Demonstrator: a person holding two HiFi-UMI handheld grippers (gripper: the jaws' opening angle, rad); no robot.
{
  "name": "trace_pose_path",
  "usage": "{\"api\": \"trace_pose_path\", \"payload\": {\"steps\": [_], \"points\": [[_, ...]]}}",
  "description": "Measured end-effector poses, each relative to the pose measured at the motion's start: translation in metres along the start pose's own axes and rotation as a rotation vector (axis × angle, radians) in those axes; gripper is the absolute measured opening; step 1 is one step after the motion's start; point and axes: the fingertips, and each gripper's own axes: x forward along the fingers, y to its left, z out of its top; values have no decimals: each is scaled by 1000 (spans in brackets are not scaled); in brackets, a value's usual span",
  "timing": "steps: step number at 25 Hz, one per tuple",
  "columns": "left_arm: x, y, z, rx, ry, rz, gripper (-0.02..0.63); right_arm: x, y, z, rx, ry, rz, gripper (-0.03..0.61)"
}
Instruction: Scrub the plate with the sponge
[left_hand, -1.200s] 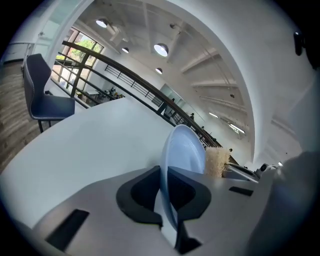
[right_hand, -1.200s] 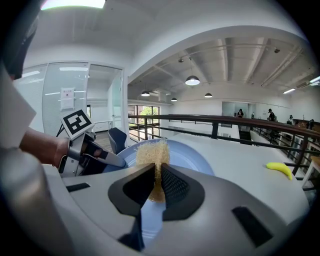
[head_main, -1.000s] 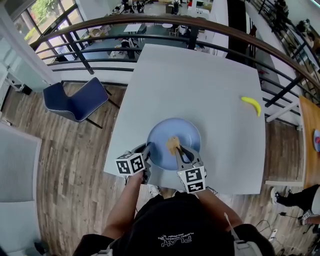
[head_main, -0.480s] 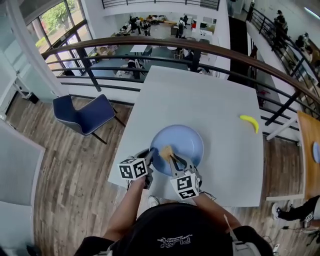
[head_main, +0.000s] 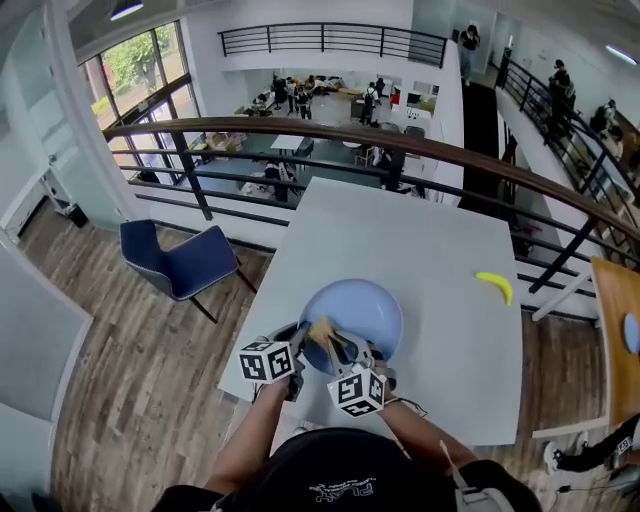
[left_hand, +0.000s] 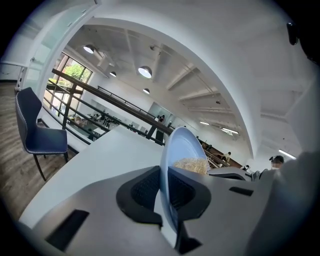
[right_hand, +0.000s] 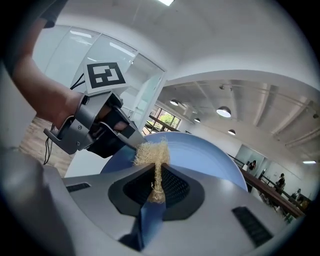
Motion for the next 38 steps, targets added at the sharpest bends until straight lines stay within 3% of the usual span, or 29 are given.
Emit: {"api": "trace_pose_path", "payload": {"steps": [5, 17, 38], "points": [[-7, -2, 3, 3, -16, -1, 31, 2, 4, 4, -69, -8, 8, 42], [-11, -9, -1, 5, -20, -17, 31, 8, -8, 17, -104, -32, -12, 43], [-7, -23, 1, 51, -17, -32, 34, 12, -66, 19, -9, -6, -165, 43]]}}
